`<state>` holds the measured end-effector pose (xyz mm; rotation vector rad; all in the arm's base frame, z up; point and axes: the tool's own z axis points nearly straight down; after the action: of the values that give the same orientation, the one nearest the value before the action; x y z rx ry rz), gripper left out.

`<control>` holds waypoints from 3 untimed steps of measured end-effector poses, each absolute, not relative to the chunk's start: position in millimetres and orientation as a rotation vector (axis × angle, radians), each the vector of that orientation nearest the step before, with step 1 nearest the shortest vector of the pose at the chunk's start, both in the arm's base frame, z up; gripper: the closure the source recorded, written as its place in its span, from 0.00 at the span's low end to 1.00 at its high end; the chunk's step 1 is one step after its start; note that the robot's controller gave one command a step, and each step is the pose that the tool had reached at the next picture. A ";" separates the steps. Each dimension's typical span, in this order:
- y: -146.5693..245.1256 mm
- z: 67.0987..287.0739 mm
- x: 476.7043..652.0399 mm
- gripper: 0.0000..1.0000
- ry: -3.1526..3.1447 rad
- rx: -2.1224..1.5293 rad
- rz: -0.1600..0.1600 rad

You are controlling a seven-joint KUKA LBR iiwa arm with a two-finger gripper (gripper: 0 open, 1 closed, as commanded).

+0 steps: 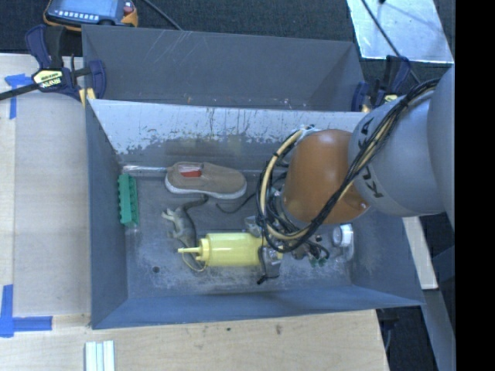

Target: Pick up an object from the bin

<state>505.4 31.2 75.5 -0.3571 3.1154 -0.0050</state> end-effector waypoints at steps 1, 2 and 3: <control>31.5 75.3 505.6 1.00 3.115 -0.358 -0.005; 31.9 75.2 505.7 1.00 3.114 -0.359 -0.004; 32.2 75.1 505.7 1.00 3.114 -0.360 -0.003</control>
Offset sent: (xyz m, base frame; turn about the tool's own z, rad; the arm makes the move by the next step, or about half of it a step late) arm 0.0000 0.0000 0.0000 0.0000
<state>505.7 32.2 75.1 -0.3597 3.1143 -0.0035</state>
